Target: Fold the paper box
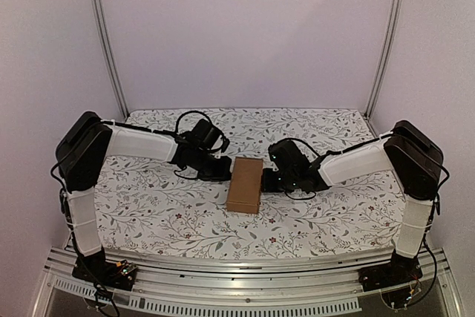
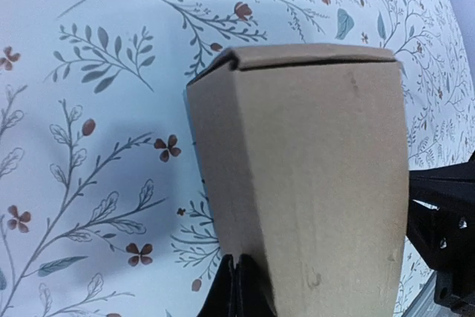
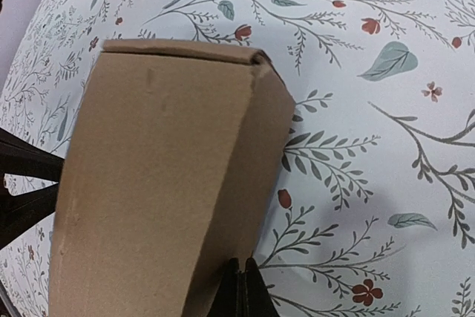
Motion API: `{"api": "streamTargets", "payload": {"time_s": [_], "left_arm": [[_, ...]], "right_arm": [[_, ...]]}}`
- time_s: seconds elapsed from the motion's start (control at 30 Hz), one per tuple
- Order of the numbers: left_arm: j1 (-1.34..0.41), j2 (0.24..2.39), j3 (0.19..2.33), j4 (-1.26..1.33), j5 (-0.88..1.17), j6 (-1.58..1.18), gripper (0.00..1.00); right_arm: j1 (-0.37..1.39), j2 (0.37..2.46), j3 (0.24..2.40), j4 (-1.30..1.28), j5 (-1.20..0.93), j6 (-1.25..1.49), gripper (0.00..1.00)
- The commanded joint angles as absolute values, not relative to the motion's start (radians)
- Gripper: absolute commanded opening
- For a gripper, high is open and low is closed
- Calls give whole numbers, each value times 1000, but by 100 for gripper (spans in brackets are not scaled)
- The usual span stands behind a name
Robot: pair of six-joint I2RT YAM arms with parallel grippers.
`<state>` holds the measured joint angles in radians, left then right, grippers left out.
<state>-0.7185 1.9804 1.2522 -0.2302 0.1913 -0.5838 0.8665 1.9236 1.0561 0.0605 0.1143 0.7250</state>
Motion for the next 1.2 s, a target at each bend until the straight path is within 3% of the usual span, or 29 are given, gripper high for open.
{"api": "streamTargets", "payload": {"time_s": [0.0, 0.13, 0.23, 0.4, 0.5, 0.63, 0.67, 0.7, 0.83, 1.17], "left_arm": [[-705, 1972, 1286, -306, 135, -545, 0], [-699, 1930, 1278, -358, 51, -535, 0], [-694, 1886, 1267, -402, 6, -534, 3], [-694, 1745, 1202, -415, -38, -534, 37], [-694, 1656, 1179, -446, -55, -522, 53], [-695, 1534, 1168, -518, -80, -502, 65], [-695, 1503, 1167, -536, -88, -498, 71], [-695, 1466, 1167, -554, -102, -497, 77], [-694, 1317, 1161, -632, -147, -479, 99], [-692, 1009, 1191, -812, -208, -398, 100]], "right_arm": [[841, 1925, 1071, 51, 75, 686, 0], [816, 1893, 1050, 39, 88, 672, 0], [806, 1853, 1041, 4, 123, 647, 10], [803, 1749, 1020, -97, 187, 564, 19], [803, 1667, 985, -134, 220, 525, 38], [803, 1545, 948, -207, 275, 495, 76], [804, 1501, 942, -229, 291, 484, 95], [804, 1465, 939, -258, 310, 478, 98], [804, 1322, 927, -365, 336, 428, 99], [804, 990, 923, -607, 472, 452, 99]]}}
